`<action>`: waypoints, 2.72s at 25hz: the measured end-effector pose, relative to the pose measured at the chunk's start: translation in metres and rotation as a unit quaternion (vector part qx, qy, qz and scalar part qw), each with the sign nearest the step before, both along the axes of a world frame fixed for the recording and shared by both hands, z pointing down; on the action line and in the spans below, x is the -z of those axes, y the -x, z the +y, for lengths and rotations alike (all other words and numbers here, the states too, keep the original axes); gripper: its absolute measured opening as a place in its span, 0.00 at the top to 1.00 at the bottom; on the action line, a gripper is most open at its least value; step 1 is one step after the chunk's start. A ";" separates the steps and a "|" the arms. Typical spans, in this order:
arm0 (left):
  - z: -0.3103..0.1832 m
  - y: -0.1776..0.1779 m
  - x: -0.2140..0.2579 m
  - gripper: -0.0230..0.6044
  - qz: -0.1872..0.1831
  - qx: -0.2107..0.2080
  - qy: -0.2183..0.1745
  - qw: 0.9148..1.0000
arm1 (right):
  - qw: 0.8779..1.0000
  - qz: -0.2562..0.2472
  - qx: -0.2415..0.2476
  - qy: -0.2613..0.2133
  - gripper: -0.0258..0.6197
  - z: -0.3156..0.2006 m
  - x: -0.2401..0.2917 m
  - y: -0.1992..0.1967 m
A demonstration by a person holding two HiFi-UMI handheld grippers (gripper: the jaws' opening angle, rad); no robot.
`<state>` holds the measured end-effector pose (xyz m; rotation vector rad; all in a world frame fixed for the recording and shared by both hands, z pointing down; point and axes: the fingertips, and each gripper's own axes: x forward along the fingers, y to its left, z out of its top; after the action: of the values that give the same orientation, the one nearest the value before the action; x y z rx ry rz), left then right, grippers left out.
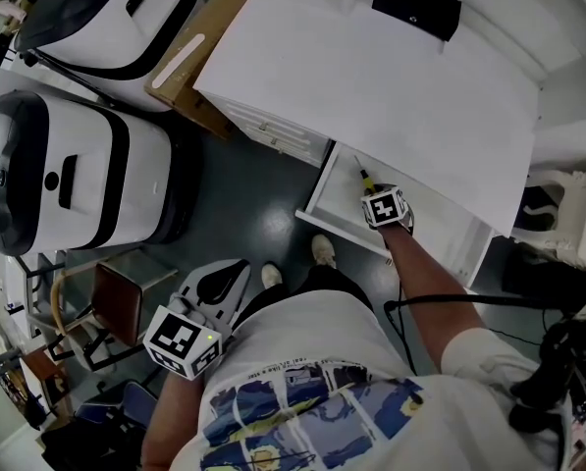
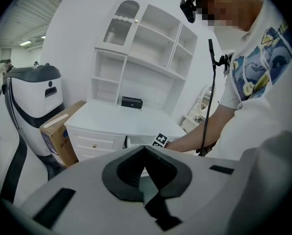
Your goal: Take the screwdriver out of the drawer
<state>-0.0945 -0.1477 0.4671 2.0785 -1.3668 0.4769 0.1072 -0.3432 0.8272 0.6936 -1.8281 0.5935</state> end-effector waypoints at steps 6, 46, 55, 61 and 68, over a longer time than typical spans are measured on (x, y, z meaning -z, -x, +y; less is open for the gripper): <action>0.005 0.005 0.004 0.94 0.008 -0.015 -0.017 1.000 | 1.000 0.006 -0.001 -0.016 0.82 0.001 0.026 -0.007; 0.116 0.042 0.015 0.94 0.039 -0.094 -0.096 0.990 | 0.992 -0.095 0.003 -0.082 0.82 0.161 0.217 0.044; 0.138 0.047 0.014 0.94 0.055 -0.105 -0.106 0.987 | 0.987 -0.124 0.011 -0.099 0.82 0.213 0.255 0.064; 0.152 0.050 0.013 0.94 0.071 -0.105 -0.109 0.986 | 0.984 -0.138 0.022 -0.110 0.82 0.242 0.275 0.076; 0.163 0.051 0.014 0.94 0.070 -0.105 -0.114 0.985 | 0.983 -0.143 0.038 -0.106 0.82 0.266 0.277 0.086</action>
<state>-0.1458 0.0148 0.4536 2.4085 -1.1719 0.2636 0.0216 -0.0771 0.5499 0.7028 -2.1981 0.4704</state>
